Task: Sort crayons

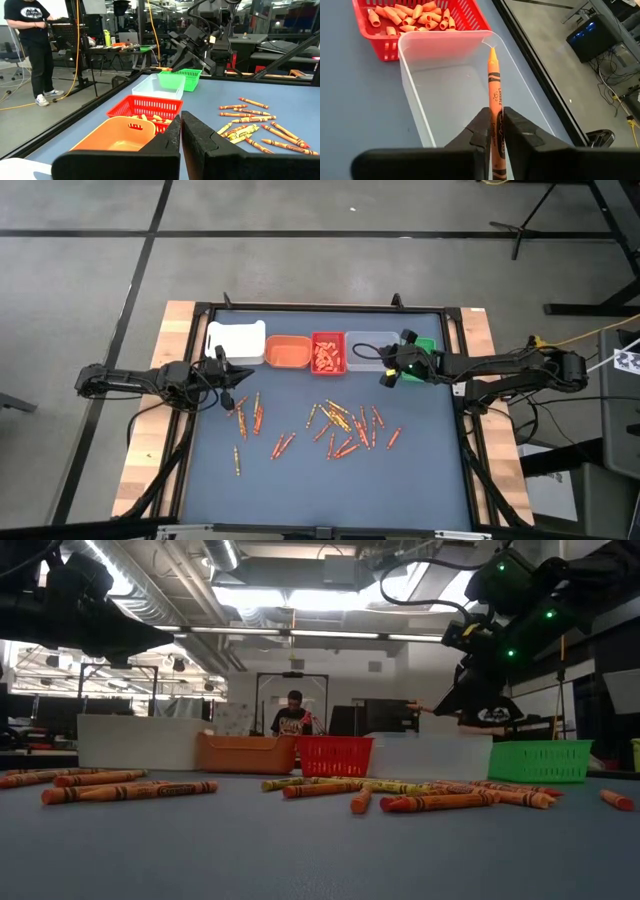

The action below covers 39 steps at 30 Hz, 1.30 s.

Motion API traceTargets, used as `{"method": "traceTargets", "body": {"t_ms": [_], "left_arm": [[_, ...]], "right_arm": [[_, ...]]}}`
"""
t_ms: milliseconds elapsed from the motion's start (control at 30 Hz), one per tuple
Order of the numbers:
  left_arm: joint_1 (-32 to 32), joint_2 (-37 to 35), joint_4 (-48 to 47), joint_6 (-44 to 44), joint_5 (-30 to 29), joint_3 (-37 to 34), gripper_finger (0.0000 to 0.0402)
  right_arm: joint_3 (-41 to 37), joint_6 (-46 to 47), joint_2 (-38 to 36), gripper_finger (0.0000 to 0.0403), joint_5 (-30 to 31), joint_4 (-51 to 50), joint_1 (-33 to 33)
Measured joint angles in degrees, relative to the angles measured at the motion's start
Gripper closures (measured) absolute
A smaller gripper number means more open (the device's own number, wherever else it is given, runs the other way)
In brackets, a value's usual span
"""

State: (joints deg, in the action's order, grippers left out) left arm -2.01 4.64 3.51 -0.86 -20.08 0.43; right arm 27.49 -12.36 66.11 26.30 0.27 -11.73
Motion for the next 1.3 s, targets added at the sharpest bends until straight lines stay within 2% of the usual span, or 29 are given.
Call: {"method": "traceTargets", "body": {"t_ms": [167, 300, 600, 700, 833, 1000, 1133, 1300], "left_arm": [[0.0, 0.0, 0.0, 0.0, 0.0, 0.0, 0.0401], [0.0, 0.0, 0.0, 0.0, 0.0, 0.0, 0.0401], [0.0, 0.0, 0.1, -2.1, -1.7, 0.0, 0.0400], [0.0, 0.0, 0.2, -5.7, -2.6, 0.0, 0.0382], [0.0, 0.0, 0.5, -9.4, -3.0, 0.0, 0.0332], [0.0, 0.1, 6.1, -9.7, -1.1, 0.6, 0.0277], [0.0, 2.6, 6.2, -9.4, 0.1, 5.3, 0.0263], [0.0, 10.5, 0.8, -7.2, 0.0, 14.4, 0.0262]], "right_arm": [[0.0, 0.0, 0.0, 0.0297, 0.0, 0.0, 0.0], [0.0, 0.0, 0.0, 0.0269, 0.0, 0.0, 0.0], [0.0, 0.0, 0.0, 0.0259, 0.0, 0.0, 0.0], [0.0, 0.0, 0.0, 0.0259, 0.0, 0.0, 0.0], [0.0, 0.0, 0.0, 0.0259, 0.0, 0.0, 0.0], [0.0, 0.0, 0.0, 0.0260, 0.0, 0.0, 0.0], [0.0, 0.0, 0.0, 0.0260, 0.0, 0.0, 0.0], [0.0, 0.0, 0.0, 0.0260, 0.0, 0.0, 0.0]]}}
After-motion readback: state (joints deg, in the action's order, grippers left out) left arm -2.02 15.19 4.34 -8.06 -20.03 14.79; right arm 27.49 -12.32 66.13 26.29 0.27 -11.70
